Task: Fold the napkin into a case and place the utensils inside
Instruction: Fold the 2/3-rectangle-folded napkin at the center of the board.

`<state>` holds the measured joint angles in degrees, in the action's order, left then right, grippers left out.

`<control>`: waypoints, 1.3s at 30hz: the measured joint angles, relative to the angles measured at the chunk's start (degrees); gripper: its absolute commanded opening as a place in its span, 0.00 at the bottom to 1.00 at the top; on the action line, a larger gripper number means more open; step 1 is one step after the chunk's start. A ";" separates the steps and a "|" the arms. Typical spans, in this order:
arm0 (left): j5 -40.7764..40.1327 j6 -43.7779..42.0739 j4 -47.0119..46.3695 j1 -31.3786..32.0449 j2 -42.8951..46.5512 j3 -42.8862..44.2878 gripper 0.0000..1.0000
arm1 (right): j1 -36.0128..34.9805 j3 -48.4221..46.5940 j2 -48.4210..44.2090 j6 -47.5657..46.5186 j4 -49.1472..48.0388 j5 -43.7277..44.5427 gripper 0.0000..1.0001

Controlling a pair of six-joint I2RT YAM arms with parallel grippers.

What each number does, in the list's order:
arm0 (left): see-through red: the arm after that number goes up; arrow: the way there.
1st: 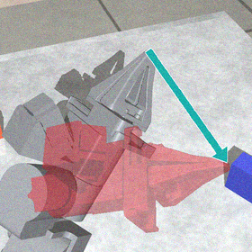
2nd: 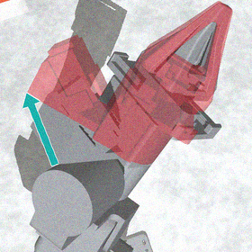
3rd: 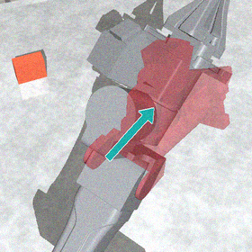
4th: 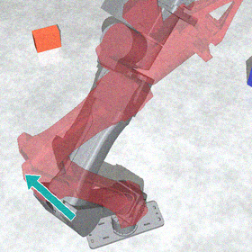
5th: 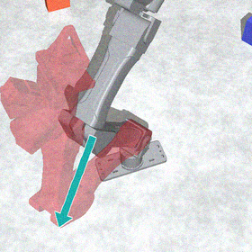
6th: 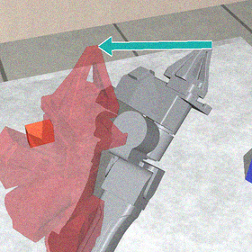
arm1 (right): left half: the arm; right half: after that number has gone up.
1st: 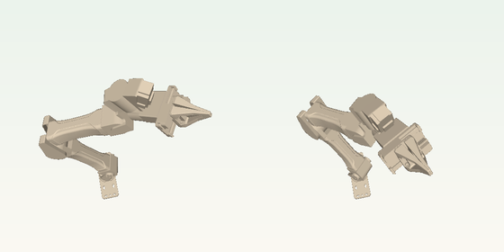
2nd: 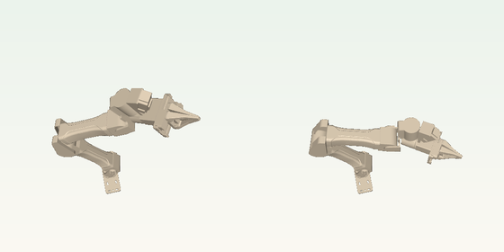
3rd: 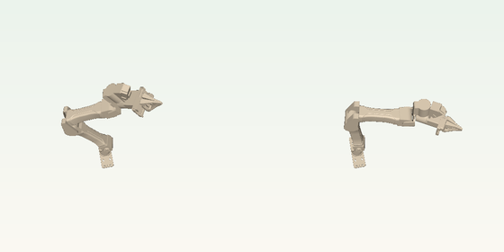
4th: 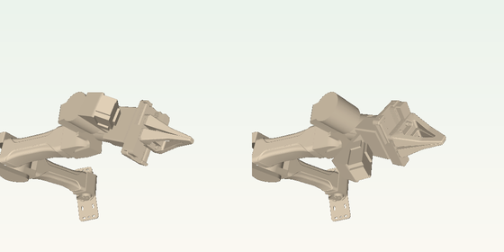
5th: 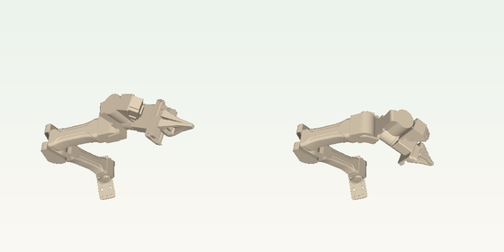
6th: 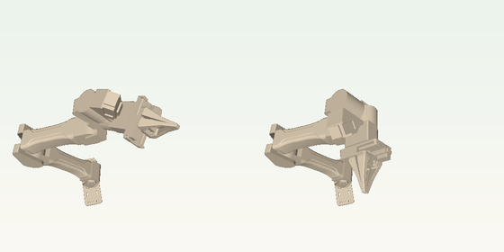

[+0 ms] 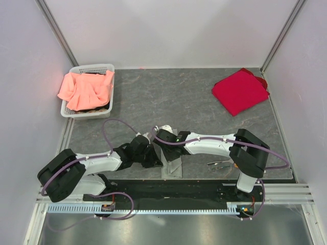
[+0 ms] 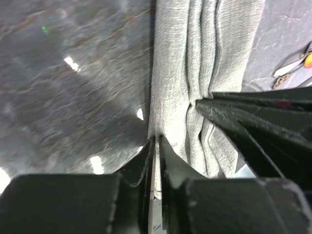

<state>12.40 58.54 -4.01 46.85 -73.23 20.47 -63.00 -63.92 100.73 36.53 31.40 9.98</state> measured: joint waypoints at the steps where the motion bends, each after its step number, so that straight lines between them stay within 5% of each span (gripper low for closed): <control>1: 0.04 0.00 -0.83 0.13 -0.46 0.07 0.08 | 0.00 0.00 -0.28 0.09 0.17 -0.02 0.00; 19: -1.51 1.16 -2.58 2.54 -0.59 -0.20 0.04 | 0.85 0.70 -2.25 2.89 -5.49 -7.61 0.00; 28: -3.61 1.44 0.92 2.51 3.41 -0.26 0.17 | 4.79 7.87 -1.22 4.94 -15.98 -13.75 0.17; 35: -6.29 0.35 8.68 -2.89 12.02 2.69 0.15 | 5.84 10.91 -2.14 4.94 -21.81 -16.83 0.25; 39: -6.01 -1.38 8.20 -8.28 7.80 7.28 0.11 | 5.86 12.04 -2.82 4.61 -23.45 -16.87 0.29</control>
<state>6.39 57.17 4.19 38.57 -65.43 27.75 -57.14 -51.88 97.91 41.15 7.94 -6.90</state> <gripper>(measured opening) 0.130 0.267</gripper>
